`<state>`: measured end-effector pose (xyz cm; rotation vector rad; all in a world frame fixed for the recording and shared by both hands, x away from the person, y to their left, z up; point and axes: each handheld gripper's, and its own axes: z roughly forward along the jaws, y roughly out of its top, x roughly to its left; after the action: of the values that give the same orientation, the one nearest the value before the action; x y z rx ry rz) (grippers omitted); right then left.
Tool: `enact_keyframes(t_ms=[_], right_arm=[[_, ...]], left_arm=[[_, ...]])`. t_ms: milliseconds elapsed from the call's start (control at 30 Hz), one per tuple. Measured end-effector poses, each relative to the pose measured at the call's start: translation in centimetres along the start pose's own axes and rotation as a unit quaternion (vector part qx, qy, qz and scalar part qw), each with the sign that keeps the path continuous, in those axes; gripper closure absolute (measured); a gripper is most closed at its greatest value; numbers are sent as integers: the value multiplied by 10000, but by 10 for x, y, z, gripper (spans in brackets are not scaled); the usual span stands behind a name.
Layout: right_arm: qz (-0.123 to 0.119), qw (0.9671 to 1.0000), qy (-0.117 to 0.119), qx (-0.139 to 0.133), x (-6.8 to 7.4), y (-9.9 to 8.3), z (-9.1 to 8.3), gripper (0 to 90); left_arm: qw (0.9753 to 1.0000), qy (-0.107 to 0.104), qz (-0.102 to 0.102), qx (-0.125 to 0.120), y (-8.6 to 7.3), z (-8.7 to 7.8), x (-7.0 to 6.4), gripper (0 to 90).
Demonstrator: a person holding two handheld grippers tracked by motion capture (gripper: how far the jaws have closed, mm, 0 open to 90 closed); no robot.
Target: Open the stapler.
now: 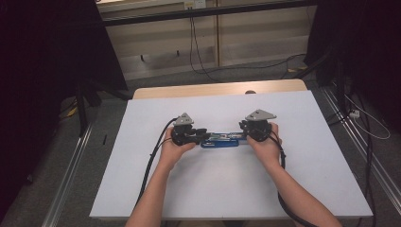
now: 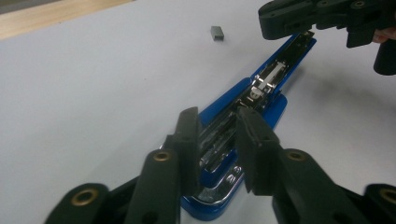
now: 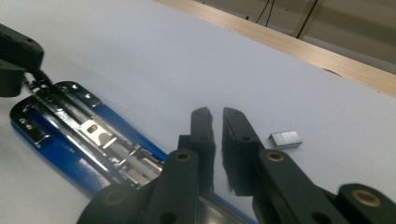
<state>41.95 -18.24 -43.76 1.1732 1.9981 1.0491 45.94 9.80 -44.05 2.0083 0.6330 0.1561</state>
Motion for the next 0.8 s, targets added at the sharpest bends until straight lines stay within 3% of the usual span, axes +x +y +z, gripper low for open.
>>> enact_keyframes(t_ms=[133, 333, 367, 533, 600, 800], right_arm=[[31, 10000, -26, 41, -10, 4, 2, 773], [388, 9988, -220, 212, -29, 7, 7, 618], [501, 9980, -250, 297, -34, 7, 10, 553], [654, 9966, -268, 431, -42, 7, 18, 483], [807, 9952, -266, 491, -45, 7, 23, 400], [882, 9934, -266, 688, -50, 7, 35, 357]], left_arm=[[9997, 68, -215, -66, 2, -5, 1, 484], [9988, 186, -430, -104, 4, -8, 4, 317], [9987, 234, -452, -85, 4, -10, 5, 273], [9981, 255, -546, -110, 4, -11, 6, 232], [9980, 253, -571, -112, 4, -12, 7, 221], [9981, 289, -542, -69, 3, -11, 9, 201]])
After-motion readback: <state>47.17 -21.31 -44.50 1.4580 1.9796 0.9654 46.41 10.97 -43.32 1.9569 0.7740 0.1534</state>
